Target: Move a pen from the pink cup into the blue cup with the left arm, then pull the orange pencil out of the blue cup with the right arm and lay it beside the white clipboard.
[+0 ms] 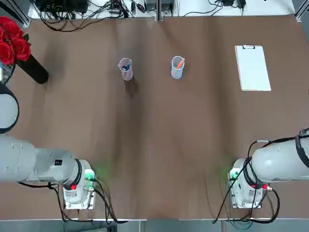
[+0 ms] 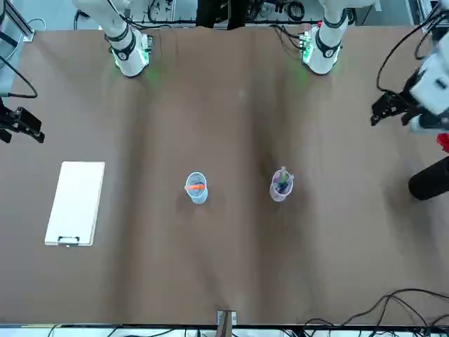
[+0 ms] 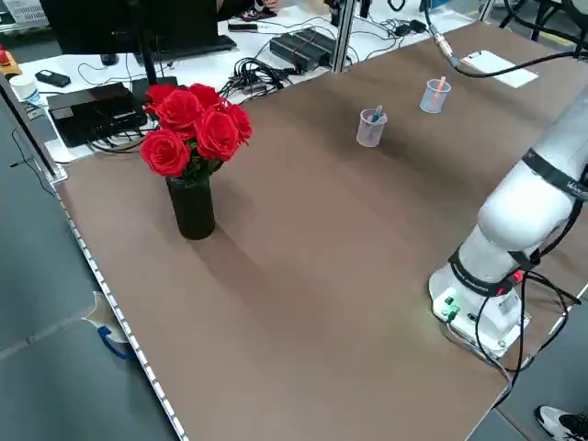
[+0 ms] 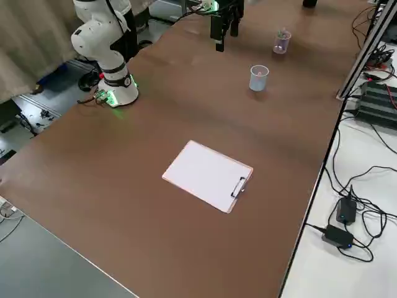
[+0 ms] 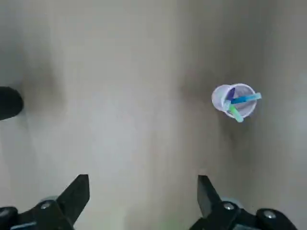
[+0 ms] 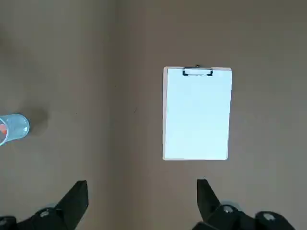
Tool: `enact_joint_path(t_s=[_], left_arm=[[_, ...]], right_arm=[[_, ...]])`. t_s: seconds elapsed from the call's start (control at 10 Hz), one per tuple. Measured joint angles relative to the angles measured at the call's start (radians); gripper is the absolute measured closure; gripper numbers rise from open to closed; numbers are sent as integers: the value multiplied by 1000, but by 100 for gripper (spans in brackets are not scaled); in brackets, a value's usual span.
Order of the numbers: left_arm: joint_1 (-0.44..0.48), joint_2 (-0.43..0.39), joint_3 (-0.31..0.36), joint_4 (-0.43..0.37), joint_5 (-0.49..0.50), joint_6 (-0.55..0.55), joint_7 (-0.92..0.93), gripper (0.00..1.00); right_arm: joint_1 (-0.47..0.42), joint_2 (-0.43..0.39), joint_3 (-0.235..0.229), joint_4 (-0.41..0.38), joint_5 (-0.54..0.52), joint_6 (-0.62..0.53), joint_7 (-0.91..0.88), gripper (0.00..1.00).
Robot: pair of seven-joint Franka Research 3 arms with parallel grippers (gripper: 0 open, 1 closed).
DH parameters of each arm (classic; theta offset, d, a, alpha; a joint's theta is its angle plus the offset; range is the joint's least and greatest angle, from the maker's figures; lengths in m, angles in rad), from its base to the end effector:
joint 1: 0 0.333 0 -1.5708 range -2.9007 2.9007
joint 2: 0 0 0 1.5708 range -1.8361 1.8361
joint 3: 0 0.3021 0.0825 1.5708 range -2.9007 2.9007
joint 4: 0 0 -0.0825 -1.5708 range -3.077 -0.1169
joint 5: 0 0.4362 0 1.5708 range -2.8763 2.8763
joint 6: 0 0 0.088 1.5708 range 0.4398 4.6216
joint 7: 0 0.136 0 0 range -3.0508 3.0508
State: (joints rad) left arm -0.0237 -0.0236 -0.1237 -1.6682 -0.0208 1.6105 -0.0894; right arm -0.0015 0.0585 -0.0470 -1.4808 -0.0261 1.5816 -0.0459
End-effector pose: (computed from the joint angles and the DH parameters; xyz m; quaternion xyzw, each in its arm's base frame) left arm 0.5928 -0.0914 0.5481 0.9994 -0.0284 -0.0181 0.0068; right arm 0.6262 -0.0332 0.5939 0.9997 -0.0014 0.0205 0.0154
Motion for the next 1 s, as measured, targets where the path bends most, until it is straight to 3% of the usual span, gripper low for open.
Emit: enact_joint_path(t_s=[0.2,0.6,0.8,1.0], left_arm=[[-12,81,-110,7,9,34,-73,1],[-32,260,-313,12,201,160,-261,1],[-51,364,-380,13,323,200,-377,1],[-67,454,-402,15,375,274,-447,1]], right_arm=[[0,0,0,-1,0,0,0,0],[0,0,0,-2,0,0,0,0],[-2,1,-2,-3,0,0,0,0],[-2,1,-3,-3,0,0,0,0]])
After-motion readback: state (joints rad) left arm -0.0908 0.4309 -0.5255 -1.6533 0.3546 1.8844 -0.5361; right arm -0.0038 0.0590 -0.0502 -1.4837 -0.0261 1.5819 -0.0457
